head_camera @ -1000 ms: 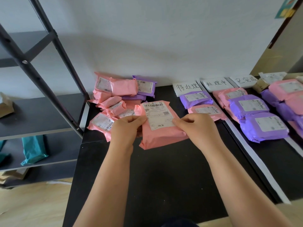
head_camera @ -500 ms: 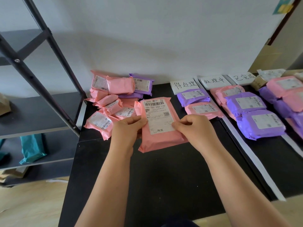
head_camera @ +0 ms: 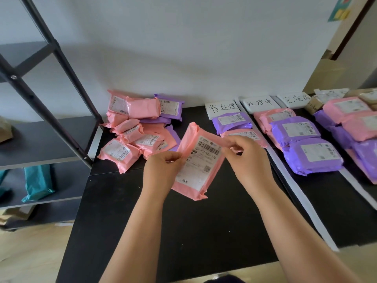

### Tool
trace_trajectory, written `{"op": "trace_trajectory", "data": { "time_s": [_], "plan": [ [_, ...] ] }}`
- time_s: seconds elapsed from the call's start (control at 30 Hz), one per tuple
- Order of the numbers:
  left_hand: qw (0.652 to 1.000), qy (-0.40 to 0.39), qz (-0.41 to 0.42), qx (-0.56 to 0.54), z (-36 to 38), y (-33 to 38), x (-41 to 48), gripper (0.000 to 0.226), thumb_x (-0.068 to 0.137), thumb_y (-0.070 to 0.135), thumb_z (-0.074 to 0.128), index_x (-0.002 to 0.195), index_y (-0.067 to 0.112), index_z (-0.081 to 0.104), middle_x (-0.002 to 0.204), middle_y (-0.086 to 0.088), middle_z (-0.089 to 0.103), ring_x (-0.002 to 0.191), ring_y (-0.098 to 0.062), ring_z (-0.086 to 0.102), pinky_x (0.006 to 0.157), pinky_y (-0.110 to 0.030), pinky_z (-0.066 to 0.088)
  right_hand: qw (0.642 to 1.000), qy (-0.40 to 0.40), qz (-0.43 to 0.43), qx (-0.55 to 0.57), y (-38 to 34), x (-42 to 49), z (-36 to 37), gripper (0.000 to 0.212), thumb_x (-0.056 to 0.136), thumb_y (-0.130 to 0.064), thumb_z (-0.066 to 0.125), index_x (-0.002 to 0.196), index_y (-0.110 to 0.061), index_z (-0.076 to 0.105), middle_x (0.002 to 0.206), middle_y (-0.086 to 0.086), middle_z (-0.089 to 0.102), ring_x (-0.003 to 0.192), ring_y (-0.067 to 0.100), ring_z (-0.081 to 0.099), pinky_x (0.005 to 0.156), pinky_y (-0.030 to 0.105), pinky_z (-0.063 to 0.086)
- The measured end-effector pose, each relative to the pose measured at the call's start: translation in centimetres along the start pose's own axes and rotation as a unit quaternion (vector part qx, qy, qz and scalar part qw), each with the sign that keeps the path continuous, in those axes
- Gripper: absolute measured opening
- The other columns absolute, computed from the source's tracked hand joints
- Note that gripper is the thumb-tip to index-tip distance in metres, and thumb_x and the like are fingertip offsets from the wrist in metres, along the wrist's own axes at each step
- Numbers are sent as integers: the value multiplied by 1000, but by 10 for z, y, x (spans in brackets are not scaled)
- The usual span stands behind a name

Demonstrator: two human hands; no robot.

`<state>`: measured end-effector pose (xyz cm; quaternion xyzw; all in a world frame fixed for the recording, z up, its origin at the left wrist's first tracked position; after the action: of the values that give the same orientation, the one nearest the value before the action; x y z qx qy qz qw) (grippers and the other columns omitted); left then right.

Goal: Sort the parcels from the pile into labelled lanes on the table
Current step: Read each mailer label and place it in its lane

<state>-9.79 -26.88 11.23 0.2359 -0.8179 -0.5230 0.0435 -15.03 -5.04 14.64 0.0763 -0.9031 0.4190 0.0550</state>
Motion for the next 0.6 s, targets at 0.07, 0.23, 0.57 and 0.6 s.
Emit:
{"op": "trace_trajectory", "data": {
  "time_s": [0.07, 0.23, 0.57, 0.6],
  "plan": [
    [1000, 2, 8, 0, 7, 4, -7, 16, 93, 17, 66, 103, 23, 77, 99, 6, 71, 94, -19, 66, 84, -38, 57, 998, 32, -36, -38, 1, -1, -8, 29, 92, -24, 70, 120, -22, 68, 111, -8, 69, 105, 12, 62, 91, 34, 52],
    [999, -9, 22, 25, 25, 8, -23, 17, 94, 19, 63, 104, 21, 76, 100, 6, 72, 94, -16, 66, 79, -30, 55, 991, 66, -72, -93, 8, -11, -19, 28, 88, -27, 74, 115, -20, 71, 104, -5, 71, 102, 18, 62, 96, 49, 48],
    [995, -34, 83, 45, 35, 27, -31, 9, 95, 26, 65, 95, 31, 72, 90, 21, 65, 86, 1, 59, 76, -21, 50, 995, 77, -32, -52, 24, -29, -38, 11, 90, -34, 66, 96, -25, 69, 92, -13, 67, 90, 11, 65, 85, 44, 55],
    [993, -35, 94, 54, 34, 29, -31, 9, 94, 26, 65, 95, 32, 71, 88, 23, 63, 85, 3, 58, 75, -18, 49, 996, 74, -22, -47, 26, -31, -39, 11, 91, -34, 66, 96, -25, 69, 92, -14, 67, 89, 7, 65, 83, 39, 56]
  ]
}}
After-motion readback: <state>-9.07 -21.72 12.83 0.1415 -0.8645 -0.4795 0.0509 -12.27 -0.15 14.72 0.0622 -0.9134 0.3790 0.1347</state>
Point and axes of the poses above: each hand's wrist, its own x-axis towards the middle knuckle, its own z-axis out of the palm, y = z × x, the point moved 9 cm from there along x, towards the middle knuckle
